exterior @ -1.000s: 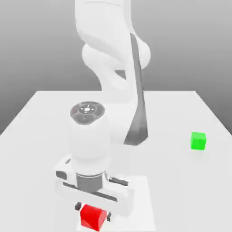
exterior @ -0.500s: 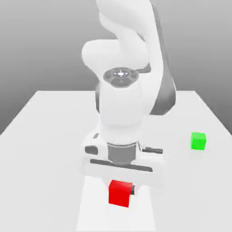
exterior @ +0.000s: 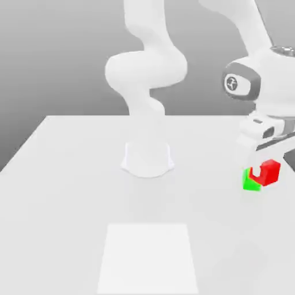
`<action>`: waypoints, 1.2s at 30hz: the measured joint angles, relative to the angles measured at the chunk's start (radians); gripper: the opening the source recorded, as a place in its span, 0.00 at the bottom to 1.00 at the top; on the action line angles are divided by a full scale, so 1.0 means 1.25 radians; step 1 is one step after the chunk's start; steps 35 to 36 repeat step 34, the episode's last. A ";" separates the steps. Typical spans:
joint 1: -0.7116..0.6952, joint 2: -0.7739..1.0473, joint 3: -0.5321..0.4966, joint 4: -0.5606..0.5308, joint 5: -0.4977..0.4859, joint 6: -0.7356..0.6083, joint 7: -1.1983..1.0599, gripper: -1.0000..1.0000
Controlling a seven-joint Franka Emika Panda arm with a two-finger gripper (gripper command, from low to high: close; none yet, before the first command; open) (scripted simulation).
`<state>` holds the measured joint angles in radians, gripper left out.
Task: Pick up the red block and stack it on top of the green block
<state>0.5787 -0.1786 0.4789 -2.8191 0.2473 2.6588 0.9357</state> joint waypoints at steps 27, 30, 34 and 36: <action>-0.015 0.095 0.151 -0.060 -0.234 0.131 0.171 0.00; -0.026 0.116 0.150 -0.059 -0.271 0.146 0.197 0.00; -0.033 0.143 0.145 -0.057 -0.314 0.166 0.227 0.00; -0.033 0.143 0.145 -0.057 -0.314 0.166 0.227 0.00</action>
